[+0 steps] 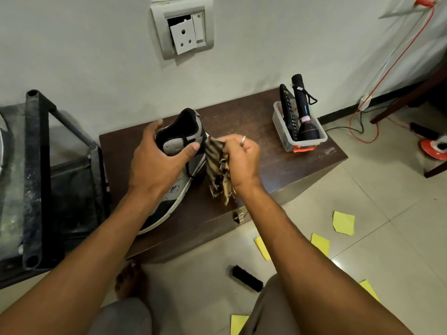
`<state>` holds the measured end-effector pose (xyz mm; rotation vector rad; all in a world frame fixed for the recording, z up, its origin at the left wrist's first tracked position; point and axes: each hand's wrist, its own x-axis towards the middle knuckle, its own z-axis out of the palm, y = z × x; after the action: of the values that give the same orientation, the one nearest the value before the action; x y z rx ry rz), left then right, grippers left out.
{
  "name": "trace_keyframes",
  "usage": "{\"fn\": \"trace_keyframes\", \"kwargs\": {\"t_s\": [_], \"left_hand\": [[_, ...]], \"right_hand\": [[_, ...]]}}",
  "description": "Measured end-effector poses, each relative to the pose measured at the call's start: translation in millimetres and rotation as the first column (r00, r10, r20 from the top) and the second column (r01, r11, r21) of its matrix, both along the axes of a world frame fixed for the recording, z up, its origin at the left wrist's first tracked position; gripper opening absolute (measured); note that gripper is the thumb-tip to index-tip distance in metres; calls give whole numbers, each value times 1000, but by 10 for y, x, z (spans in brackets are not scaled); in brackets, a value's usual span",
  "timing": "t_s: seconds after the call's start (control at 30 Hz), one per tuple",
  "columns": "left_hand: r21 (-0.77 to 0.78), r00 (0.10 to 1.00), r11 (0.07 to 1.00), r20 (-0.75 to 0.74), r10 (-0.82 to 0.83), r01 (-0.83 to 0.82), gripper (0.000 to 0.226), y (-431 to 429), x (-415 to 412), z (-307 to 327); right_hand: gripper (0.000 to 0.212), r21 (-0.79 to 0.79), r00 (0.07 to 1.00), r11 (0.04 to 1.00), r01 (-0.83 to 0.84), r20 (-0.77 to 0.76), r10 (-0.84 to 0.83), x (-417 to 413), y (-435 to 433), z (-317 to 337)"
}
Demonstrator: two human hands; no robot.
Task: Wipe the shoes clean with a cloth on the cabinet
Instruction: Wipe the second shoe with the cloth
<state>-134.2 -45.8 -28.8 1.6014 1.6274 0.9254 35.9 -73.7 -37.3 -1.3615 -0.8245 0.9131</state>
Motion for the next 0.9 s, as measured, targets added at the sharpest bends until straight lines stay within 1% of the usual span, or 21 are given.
{"fn": "trace_keyframes", "kwargs": {"t_s": [0.07, 0.1, 0.13, 0.2, 0.27, 0.3, 0.37, 0.47, 0.5, 0.57, 0.63, 0.7, 0.77, 0.83, 0.9], "left_hand": [[-6, 1000, 1000, -22, -19, 19, 86, 10, 10, -20], [-30, 999, 999, -17, -42, 42, 84, 16, 7, -20], [-56, 997, 996, -13, -73, 72, 83, 22, -5, -24], [-82, 991, 988, -28, -130, 127, 84, 22, -43, -36], [-75, 989, 988, -40, -140, 137, 85, 10, -68, -60], [-68, 990, 989, -38, -137, 135, 85, -1, -71, -78], [-52, 990, 989, -36, -139, 137, 84, -20, -69, -130], [-29, 988, 988, -24, -151, 150, 80, -30, -62, -178], [-25, 988, 988, -18, -152, 151, 76, -30, -69, -191], [1, 988, 988, -22, -154, 154, 69, -18, -74, -227], [27, 987, 988, -40, -154, 155, 65, -9, -73, -261], [46, 987, 987, -54, -150, 153, 61, 3, -76, -287], [48, 986, 987, -64, -152, 155, 59, 8, -77, -303], [44, 987, 987, -60, -152, 155, 58, 6, -83, -308], [40, 988, 988, -38, -147, 149, 56, 0, -86, -305]], "right_hand": [[25, -35, 981, 980, 194, -3, -194, 48, 98, -34], [26, -50, 971, 970, 238, 11, -237, 55, 136, -54], [26, -56, 970, 968, 243, 35, -241, 51, 170, -79], [31, -65, 983, 984, 166, 94, -159, 22, 246, -157], [37, -73, 985, 996, 45, 171, -32, -60, 316, -229], [38, -66, 976, 998, 15, 219, 0, -109, 334, -245], [36, -62, 963, 998, 29, 271, -11, -172, 341, -276], [31, -86, 964, 991, 103, 255, -78, -194, 292, -276], [28, -96, 965, 989, 109, 249, -82, -188, 288, -266], [23, -94, 980, 992, 81, 189, -63, -195, 290, -228], [21, -42, 992, 998, 49, 119, -43, -232, 253, -157], [22, 15, 996, 999, 42, 83, -43, -261, 206, -98], [22, 48, 995, 998, 41, 84, -45, -280, 161, -91], [21, 49, 994, 999, 9, 112, -14, -298, 101, -126], [20, 46, 981, 997, -60, 186, 51, -327, 30, -159]]}}
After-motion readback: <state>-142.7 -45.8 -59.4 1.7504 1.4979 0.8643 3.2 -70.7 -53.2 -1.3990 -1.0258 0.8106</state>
